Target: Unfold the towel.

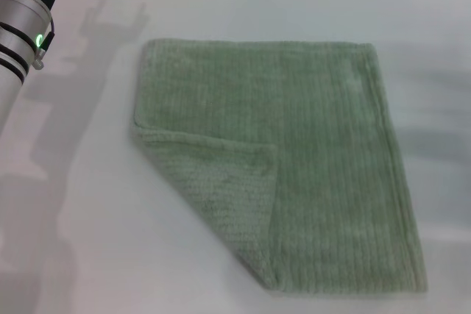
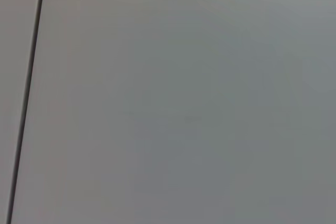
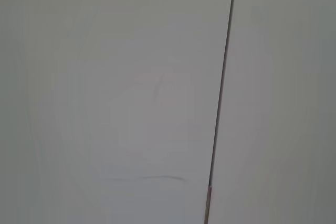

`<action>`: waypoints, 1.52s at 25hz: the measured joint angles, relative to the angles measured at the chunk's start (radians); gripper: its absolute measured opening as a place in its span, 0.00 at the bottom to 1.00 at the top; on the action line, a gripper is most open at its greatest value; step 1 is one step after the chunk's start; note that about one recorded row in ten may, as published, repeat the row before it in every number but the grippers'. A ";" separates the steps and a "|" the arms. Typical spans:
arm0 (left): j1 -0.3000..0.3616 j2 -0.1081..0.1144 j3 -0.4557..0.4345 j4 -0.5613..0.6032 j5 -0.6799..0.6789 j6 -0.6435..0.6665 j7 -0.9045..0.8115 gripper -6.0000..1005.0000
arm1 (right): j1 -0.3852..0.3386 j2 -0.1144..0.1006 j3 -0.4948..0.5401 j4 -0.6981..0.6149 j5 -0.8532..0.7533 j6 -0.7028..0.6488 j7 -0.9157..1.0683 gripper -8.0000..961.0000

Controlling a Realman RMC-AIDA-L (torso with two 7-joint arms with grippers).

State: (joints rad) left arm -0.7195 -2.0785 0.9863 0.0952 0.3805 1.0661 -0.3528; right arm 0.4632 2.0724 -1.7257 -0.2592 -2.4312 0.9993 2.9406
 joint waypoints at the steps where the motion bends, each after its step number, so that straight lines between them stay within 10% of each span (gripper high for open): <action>1: 0.000 0.000 0.000 0.000 0.000 0.000 0.000 0.81 | 0.000 0.000 0.000 0.000 0.000 0.000 0.000 0.72; 37: 0.009 0.000 0.000 -0.003 0.000 0.015 -0.001 0.81 | -0.009 0.003 -0.049 -0.081 -0.088 -0.109 0.005 0.64; 38: 0.010 0.000 0.000 -0.003 0.000 0.015 -0.001 0.81 | -0.012 0.002 -0.051 -0.106 -0.091 -0.145 0.004 0.53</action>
State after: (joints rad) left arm -0.7097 -2.0785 0.9863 0.0920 0.3803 1.0811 -0.3536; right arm 0.4512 2.0747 -1.7763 -0.3649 -2.5218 0.8544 2.9444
